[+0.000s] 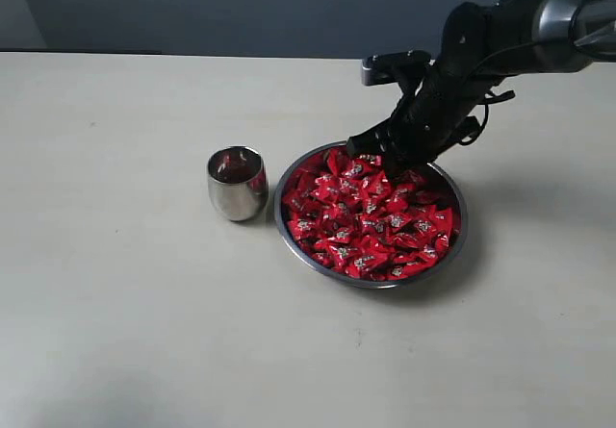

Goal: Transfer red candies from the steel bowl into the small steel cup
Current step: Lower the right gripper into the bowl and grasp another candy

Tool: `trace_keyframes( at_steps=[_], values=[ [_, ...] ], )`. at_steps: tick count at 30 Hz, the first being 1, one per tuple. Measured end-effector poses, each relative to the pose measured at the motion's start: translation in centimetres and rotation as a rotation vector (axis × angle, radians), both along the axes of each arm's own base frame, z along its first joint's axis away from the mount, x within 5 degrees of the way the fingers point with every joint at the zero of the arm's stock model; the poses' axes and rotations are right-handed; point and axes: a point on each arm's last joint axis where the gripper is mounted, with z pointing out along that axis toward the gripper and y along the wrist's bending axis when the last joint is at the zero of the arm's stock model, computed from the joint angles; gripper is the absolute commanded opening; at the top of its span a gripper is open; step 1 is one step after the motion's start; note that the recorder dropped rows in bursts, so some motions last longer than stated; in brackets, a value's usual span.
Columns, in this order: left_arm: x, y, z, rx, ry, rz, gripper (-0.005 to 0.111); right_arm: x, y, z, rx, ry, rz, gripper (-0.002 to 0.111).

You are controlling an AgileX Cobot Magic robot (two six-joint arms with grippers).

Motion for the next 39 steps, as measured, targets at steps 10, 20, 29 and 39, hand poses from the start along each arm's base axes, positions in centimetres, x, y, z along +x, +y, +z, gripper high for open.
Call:
trace_keyframes(
  at_steps=[10,20,29,39],
  values=[
    [0.0,0.0,0.0,0.0,0.0,0.0,0.0,0.0,0.1,-0.4,0.008,0.019,-0.01,0.043],
    [0.0,0.0,0.0,0.0,0.0,0.0,0.0,-0.4,0.5,-0.4,0.063,0.072,-0.042,0.042],
    [0.0,0.0,0.0,0.0,0.0,0.0,0.0,-0.4,0.6,-0.9,0.058,0.087,-0.043,0.042],
    [0.0,0.0,0.0,0.0,0.0,0.0,0.0,-0.4,0.6,-1.7,0.049,0.107,-0.044,0.042]
  ],
)
